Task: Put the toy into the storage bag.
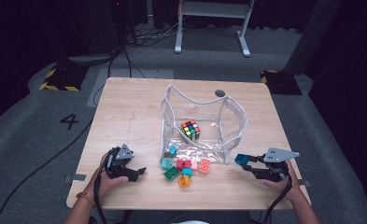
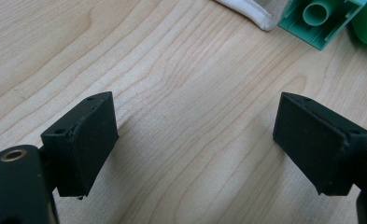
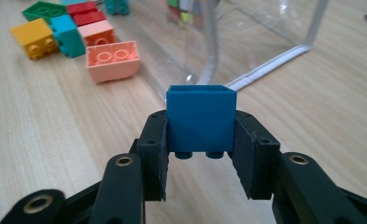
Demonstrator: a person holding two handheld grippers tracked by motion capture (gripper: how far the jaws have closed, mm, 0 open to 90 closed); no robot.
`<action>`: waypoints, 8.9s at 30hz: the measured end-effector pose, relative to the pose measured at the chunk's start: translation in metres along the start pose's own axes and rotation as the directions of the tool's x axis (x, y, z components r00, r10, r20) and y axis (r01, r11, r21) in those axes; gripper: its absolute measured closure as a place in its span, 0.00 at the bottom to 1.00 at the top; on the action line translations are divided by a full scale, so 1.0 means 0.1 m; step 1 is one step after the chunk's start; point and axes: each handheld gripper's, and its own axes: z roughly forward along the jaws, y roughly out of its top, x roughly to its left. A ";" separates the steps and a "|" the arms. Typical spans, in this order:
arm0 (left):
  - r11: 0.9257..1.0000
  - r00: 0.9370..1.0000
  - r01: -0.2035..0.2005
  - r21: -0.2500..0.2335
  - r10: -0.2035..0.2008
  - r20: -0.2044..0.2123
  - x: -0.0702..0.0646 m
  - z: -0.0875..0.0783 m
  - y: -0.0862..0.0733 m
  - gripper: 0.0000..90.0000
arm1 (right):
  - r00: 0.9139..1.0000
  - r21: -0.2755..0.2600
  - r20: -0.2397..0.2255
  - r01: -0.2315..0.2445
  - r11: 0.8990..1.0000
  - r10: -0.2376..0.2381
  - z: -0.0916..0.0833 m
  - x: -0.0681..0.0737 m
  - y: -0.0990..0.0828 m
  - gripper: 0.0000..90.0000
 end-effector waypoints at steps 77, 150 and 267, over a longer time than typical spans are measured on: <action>1.000 1.000 0.006 -0.005 -0.006 0.015 0.00 0.01 0.00 0.15 | 0.983 -0.088 -0.050 0.170 0.981 -0.175 0.21 -0.53 1.87 0.66; 1.000 1.000 0.006 -0.005 -0.006 0.015 0.00 0.01 0.00 0.15 | 0.985 -0.039 0.071 0.163 0.986 -0.160 -0.12 -0.40 1.74 0.39; 1.000 1.000 0.003 -0.004 -0.003 0.000 0.00 0.01 0.00 0.15 | 0.975 0.086 -0.196 0.128 0.988 -0.109 1.19 0.72 0.38 0.35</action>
